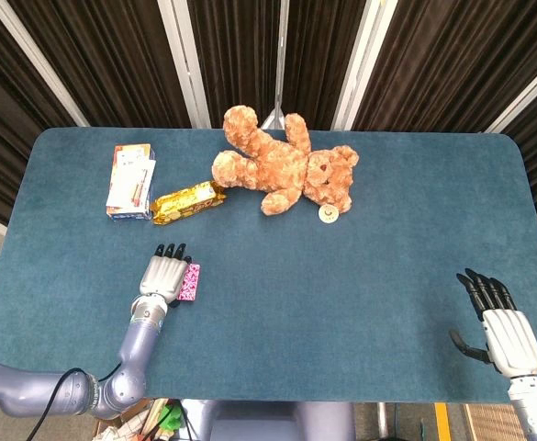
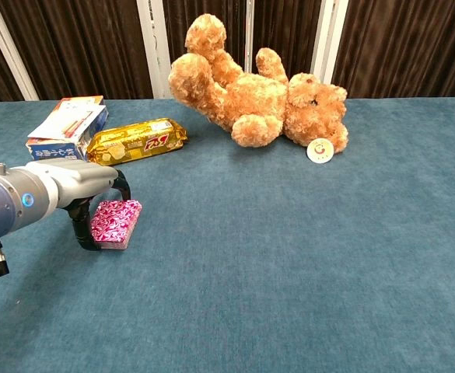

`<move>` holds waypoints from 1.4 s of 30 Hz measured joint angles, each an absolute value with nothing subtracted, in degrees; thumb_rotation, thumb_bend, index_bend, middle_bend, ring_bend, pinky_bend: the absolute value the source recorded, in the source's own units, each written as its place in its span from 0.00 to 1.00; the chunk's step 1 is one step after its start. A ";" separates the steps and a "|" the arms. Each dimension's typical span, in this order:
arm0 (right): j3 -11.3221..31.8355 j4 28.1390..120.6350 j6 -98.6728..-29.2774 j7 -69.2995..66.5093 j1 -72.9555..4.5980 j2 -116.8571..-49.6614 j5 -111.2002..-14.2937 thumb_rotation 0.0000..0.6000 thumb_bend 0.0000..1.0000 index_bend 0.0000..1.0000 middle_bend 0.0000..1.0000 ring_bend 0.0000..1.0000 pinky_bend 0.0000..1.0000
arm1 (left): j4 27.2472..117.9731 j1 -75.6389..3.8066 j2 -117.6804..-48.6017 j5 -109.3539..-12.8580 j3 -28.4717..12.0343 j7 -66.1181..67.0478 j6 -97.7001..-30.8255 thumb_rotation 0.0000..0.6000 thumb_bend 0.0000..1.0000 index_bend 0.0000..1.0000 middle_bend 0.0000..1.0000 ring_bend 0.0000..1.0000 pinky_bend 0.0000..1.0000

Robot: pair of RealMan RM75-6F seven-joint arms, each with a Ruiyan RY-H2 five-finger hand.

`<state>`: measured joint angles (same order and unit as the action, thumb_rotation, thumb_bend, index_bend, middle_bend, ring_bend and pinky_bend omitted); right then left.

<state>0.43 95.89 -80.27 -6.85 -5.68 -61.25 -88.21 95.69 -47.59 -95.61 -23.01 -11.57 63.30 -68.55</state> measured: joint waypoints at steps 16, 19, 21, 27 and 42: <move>0.36 95.82 -80.55 -6.66 -5.55 -61.26 -88.41 1.00 0.36 0.00 0.00 0.00 0.05 | 102.07 -45.53 -89.92 -31.02 -8.52 56.61 -70.71 1.00 0.48 0.57 0.00 0.00 0.00; 0.36 95.83 -80.58 -6.58 -5.53 -61.29 -88.40 1.00 0.36 0.00 0.00 0.00 0.05 | 103.34 -44.34 -87.79 -32.35 -7.37 55.16 -71.11 1.00 0.48 0.57 0.00 0.00 0.00; 0.34 95.86 -80.57 -6.53 -5.51 -61.29 -88.37 1.00 0.36 0.00 0.00 0.00 0.05 | 103.99 -43.28 -86.13 -33.38 -6.32 53.72 -71.19 1.00 0.48 0.56 0.00 0.00 0.00; 0.41 95.99 -80.55 -6.30 -5.53 -61.33 -88.27 1.00 0.36 0.00 0.00 0.00 0.05 | 103.72 -39.72 -80.91 -36.01 -2.02 48.73 -69.30 1.00 0.48 0.52 0.00 0.00 0.00; 0.50 96.25 -80.43 -6.40 -5.49 -61.20 -87.88 1.00 0.36 0.00 0.00 0.00 0.05 | 99.87 -39.44 -80.08 -32.33 0.35 48.73 -64.98 1.00 0.25 0.00 0.00 0.00 0.00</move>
